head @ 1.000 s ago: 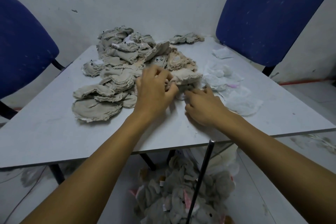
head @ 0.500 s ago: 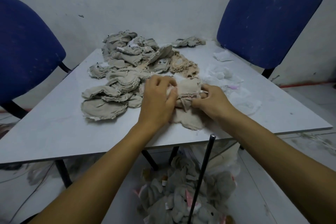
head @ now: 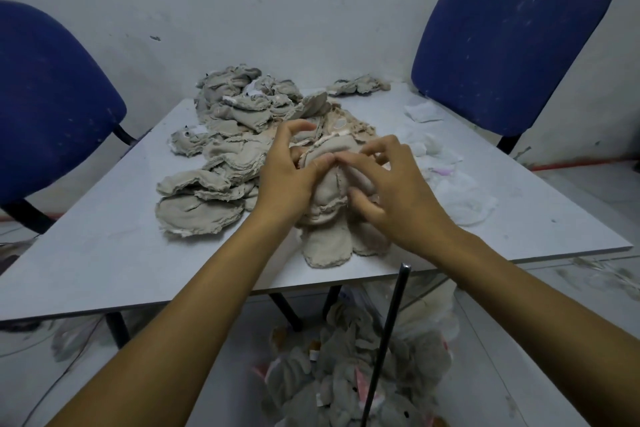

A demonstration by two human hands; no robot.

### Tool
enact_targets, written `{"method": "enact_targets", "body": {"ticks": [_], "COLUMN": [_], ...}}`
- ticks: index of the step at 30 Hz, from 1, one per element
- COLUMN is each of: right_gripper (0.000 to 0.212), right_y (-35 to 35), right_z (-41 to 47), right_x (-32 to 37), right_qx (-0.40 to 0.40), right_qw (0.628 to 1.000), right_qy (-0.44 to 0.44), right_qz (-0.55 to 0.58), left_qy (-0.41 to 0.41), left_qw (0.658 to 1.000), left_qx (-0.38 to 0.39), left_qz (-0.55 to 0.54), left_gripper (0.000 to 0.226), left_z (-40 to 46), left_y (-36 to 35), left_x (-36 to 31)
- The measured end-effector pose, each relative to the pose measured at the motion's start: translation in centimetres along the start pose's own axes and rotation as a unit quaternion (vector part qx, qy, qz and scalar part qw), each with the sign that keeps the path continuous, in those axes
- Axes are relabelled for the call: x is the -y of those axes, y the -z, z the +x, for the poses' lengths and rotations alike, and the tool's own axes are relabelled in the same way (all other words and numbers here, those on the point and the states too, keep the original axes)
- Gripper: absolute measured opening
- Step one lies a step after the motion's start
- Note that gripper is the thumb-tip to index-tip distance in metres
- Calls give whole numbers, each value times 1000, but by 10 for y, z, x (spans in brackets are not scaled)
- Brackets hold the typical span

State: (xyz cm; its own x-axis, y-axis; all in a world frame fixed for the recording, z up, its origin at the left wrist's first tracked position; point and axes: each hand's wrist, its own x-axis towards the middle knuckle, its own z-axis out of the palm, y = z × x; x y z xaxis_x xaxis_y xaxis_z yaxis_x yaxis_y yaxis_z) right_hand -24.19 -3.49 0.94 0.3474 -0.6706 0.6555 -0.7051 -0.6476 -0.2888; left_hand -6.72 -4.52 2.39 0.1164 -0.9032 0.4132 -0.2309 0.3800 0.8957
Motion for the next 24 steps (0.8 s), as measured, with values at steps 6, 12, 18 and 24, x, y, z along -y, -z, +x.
{"method": "enact_targets", "body": {"ticks": [6, 12, 18, 24], "right_gripper": [24, 57, 25, 36], "right_y": [-1, 1, 2, 1], "right_z": [-2, -7, -14, -17], "right_x": [-5, -5, -4, -5], "right_qx": [63, 76, 18, 20], "right_qw": [996, 993, 997, 998], "right_qy": [-19, -12, -9, 24], "right_qz": [54, 87, 76, 59], "left_qy": [38, 100, 118, 140], "left_qw": [997, 990, 986, 982], "left_qx": [-11, 27, 18, 16], "left_qz": [-70, -97, -113, -129], "left_gripper": [15, 13, 11, 8], "left_z": [-1, 0, -3, -1], "left_y": [-3, 0, -5, -6], "left_x": [-6, -7, -5, -12]}}
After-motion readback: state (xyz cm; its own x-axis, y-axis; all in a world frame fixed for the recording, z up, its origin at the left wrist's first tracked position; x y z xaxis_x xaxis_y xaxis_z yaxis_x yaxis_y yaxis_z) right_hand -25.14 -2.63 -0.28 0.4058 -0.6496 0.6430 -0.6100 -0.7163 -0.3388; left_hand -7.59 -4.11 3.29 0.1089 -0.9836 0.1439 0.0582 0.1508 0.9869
